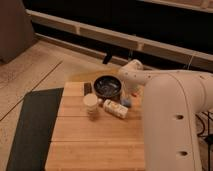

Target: Wipe the white sponge on the table

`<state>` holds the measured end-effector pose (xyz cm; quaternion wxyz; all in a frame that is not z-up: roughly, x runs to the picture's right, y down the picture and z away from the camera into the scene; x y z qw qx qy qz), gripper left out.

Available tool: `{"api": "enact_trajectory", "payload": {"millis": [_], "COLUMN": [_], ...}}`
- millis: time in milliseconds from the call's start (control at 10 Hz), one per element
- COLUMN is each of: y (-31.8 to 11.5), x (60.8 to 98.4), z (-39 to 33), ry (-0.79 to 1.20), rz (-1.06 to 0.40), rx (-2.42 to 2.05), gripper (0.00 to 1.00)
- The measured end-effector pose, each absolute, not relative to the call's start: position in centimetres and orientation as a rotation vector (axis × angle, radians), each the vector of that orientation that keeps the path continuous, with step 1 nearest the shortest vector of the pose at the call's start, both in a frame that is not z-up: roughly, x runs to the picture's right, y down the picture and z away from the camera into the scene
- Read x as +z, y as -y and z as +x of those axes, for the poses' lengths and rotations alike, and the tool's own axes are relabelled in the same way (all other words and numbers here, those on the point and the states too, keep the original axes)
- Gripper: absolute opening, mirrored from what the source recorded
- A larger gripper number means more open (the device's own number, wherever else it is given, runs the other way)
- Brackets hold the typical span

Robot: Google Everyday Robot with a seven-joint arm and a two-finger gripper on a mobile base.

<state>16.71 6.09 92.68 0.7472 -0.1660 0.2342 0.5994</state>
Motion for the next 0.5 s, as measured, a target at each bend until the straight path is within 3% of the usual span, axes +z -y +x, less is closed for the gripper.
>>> {"api": "enact_trajectory", "payload": {"millis": [400, 500], "y": [-7.8, -8.1], "x": [93.4, 93.6], "z": [17.1, 17.4], "ry": [-0.534, -0.540], "rz": [-0.404, -0.411], "rx": [1.320, 1.325], "gripper": [0.64, 0.54]}}
